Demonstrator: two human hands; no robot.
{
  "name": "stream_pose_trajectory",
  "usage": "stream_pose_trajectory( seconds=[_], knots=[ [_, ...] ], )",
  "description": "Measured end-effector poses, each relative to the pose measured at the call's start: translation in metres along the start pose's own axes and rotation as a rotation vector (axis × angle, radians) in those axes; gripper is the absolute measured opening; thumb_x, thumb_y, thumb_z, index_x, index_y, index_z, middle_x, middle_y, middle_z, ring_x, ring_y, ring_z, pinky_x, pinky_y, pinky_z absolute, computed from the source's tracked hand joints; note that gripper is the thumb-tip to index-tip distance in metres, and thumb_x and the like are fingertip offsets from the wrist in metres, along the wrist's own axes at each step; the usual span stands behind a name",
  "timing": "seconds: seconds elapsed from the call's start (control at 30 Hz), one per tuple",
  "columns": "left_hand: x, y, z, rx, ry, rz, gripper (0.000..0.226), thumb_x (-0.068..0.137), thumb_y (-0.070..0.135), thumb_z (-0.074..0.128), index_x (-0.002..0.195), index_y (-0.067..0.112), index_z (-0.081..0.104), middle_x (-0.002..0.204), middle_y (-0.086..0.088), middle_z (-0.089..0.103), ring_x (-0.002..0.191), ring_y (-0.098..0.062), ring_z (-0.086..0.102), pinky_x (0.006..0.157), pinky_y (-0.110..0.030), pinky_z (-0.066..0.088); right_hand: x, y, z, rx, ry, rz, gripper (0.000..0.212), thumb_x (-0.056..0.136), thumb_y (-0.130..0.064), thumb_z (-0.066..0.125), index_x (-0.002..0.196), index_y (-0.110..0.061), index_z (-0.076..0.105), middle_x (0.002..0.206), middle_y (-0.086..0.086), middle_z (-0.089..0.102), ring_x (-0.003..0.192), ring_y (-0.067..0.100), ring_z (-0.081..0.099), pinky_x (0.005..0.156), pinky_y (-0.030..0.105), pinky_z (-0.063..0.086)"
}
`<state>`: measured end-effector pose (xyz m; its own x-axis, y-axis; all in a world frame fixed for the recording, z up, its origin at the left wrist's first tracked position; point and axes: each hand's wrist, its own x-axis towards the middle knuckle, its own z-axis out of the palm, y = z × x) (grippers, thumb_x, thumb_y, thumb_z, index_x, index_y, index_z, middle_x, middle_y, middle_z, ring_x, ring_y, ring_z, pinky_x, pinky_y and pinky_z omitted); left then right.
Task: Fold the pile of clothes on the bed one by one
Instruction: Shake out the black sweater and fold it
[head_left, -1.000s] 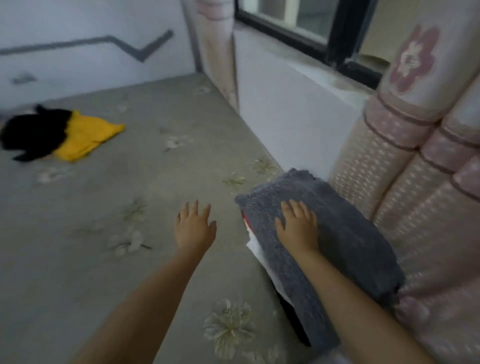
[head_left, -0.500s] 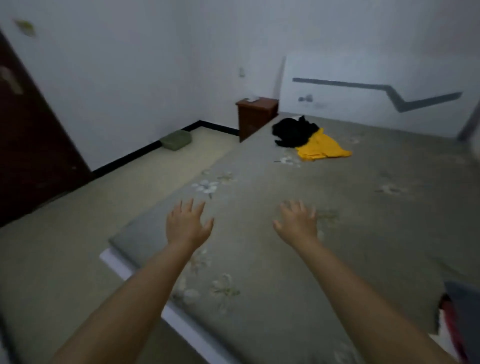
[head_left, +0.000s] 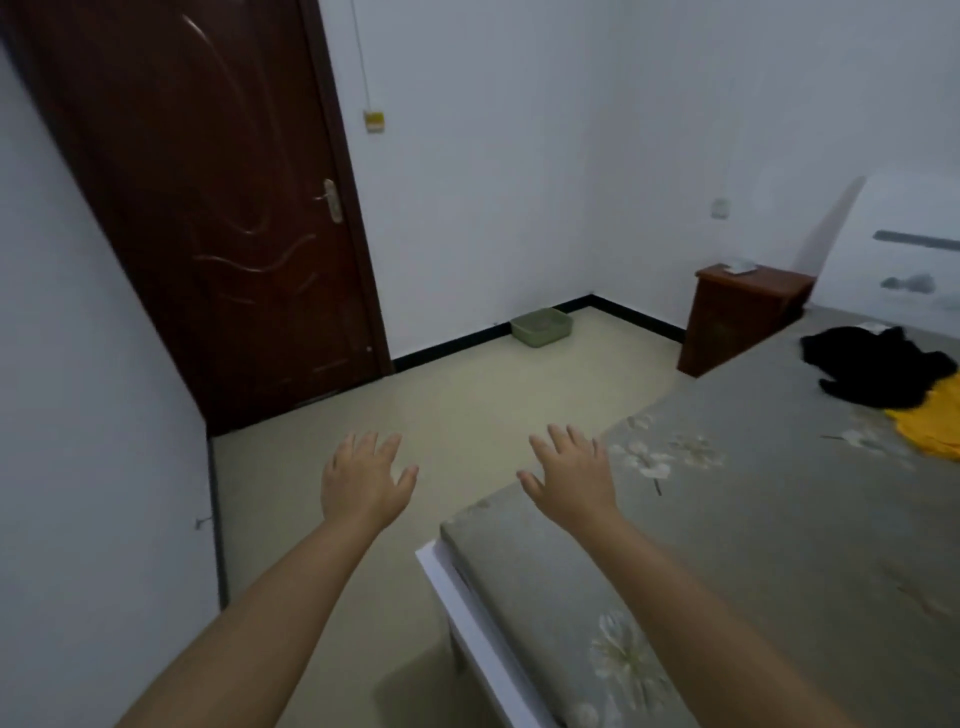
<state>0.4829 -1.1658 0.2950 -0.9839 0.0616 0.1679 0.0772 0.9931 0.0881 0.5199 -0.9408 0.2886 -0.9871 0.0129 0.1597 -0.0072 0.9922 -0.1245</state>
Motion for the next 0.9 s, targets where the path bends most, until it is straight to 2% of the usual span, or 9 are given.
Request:
stream_pose_trajectory(
  seconds=[0.23, 0.63, 0.77, 0.9],
  knots=[
    [0.127, -0.075, 0.025, 0.037, -0.002, -0.091, 0.056, 0.093, 0.047, 0.035, 0.143, 0.024, 0.028, 0.151, -0.004, 0.026, 0.140, -0.025, 0.015, 0.112, -0.038, 0.019, 0.159, -0.053, 0.040, 0.017, 0.004, -0.082, 0.054, 0.093, -0.046, 0.037, 0.141, -0.021, 0.030, 0.151, 0.004, 0.023, 0.140, 0.021, 0.018, 0.111, 0.042, 0.014],
    [0.344, -0.194, 0.031, 0.078, 0.065, -0.256, 0.054, 0.092, 0.045, 0.038, 0.141, 0.022, 0.032, 0.149, -0.006, 0.029, 0.138, -0.030, 0.020, 0.111, -0.041, 0.020, 0.440, -0.147, 0.081, 0.051, -0.009, -0.235, 0.056, 0.094, -0.048, 0.034, 0.142, -0.020, 0.027, 0.152, 0.006, 0.022, 0.141, 0.024, 0.015, 0.113, 0.044, 0.011],
    [0.432, -0.228, 0.045, 0.064, 0.058, -0.233, 0.054, 0.094, 0.045, 0.036, 0.142, 0.024, 0.029, 0.150, -0.004, 0.028, 0.139, -0.028, 0.017, 0.112, -0.040, 0.018, 0.521, -0.171, 0.105, 0.032, 0.009, -0.219, 0.056, 0.094, -0.048, 0.033, 0.142, -0.021, 0.027, 0.152, 0.005, 0.022, 0.140, 0.023, 0.016, 0.113, 0.043, 0.012],
    [0.546, -0.241, 0.055, 0.026, 0.050, -0.129, 0.054, 0.094, 0.045, 0.036, 0.143, 0.023, 0.029, 0.151, -0.002, 0.027, 0.140, -0.026, 0.014, 0.112, -0.038, 0.015, 0.604, -0.174, 0.121, 0.026, 0.055, -0.102, 0.055, 0.094, -0.047, 0.035, 0.142, -0.020, 0.028, 0.151, 0.005, 0.024, 0.140, 0.022, 0.017, 0.112, 0.042, 0.014]
  ],
)
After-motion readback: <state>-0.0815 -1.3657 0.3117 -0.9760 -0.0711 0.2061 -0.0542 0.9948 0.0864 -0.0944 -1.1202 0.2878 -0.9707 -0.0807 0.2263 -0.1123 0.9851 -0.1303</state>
